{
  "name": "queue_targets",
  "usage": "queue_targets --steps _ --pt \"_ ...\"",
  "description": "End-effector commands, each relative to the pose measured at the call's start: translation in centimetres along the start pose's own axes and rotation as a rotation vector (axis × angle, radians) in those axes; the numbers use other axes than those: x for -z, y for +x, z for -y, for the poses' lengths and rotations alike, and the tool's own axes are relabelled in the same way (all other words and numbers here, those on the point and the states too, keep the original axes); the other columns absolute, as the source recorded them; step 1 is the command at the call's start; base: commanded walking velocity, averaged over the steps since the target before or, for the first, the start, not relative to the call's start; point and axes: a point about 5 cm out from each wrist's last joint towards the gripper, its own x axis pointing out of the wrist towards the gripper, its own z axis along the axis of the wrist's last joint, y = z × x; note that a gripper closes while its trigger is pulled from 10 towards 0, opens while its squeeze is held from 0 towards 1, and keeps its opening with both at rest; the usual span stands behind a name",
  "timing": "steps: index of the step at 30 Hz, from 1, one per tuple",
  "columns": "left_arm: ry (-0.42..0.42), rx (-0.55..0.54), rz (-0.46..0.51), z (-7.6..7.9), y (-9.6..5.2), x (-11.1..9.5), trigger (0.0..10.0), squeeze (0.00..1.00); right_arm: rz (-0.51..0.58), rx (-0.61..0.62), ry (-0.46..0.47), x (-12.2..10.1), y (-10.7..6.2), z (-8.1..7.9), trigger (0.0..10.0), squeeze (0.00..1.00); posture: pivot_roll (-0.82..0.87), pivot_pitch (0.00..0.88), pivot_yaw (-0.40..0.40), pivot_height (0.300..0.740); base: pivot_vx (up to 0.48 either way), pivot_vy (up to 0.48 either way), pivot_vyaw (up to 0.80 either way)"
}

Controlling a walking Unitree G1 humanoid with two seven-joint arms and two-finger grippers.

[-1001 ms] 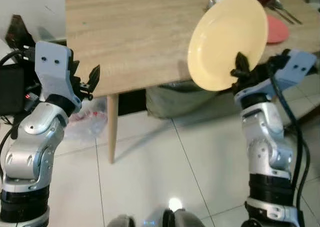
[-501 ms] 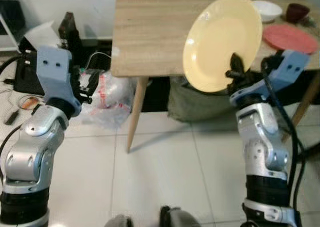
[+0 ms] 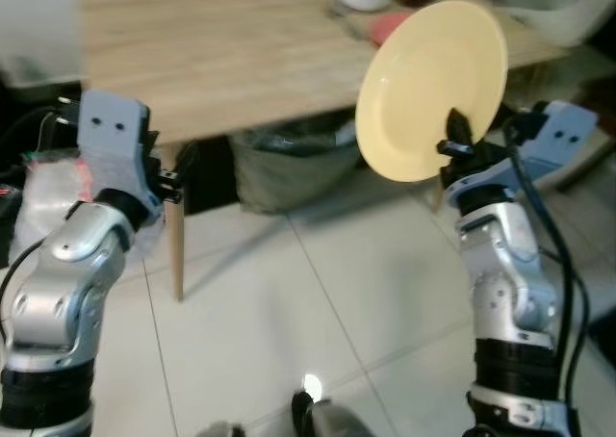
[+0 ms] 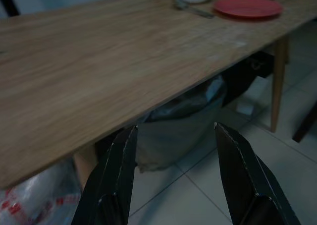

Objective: Setting the table

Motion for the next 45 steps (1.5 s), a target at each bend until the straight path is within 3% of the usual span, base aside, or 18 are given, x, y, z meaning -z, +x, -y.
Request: queue_targets --steps 1,21,30,45 --pt "0.0 0.005 -0.01 0.13 -0.08 0.3 10.0 0.0 0.008 -0.001 0.003 -0.15 -0.03 0.06 10.0 0.0 -0.04 0.09 0.013 0.74 0.0 0.0 -0.8" --pt "-0.016 0.028 -0.01 0.44 0.1 0.51 10.0 0.0 0.013 0.019 -0.006 -0.46 -0.22 0.55 10.0 0.0 -0.05 0.094 0.02 0.74 0.0 0.0 -0.8" --pt "-0.13 0.043 -0.023 0.67 0.17 0.54 10.0 0.0 0.02 0.021 -0.006 -0.69 -0.12 0.62 10.0 0.0 -0.06 0.094 0.019 0.74 0.0 0.0 -0.8" --pt "-0.115 0.081 -0.017 0.96 0.07 0.7 10.0 0.0 0.018 0.028 0.0 -0.64 -0.14 0.78 10.0 0.0 -0.05 0.093 0.018 0.74 0.0 0.0 -0.8"
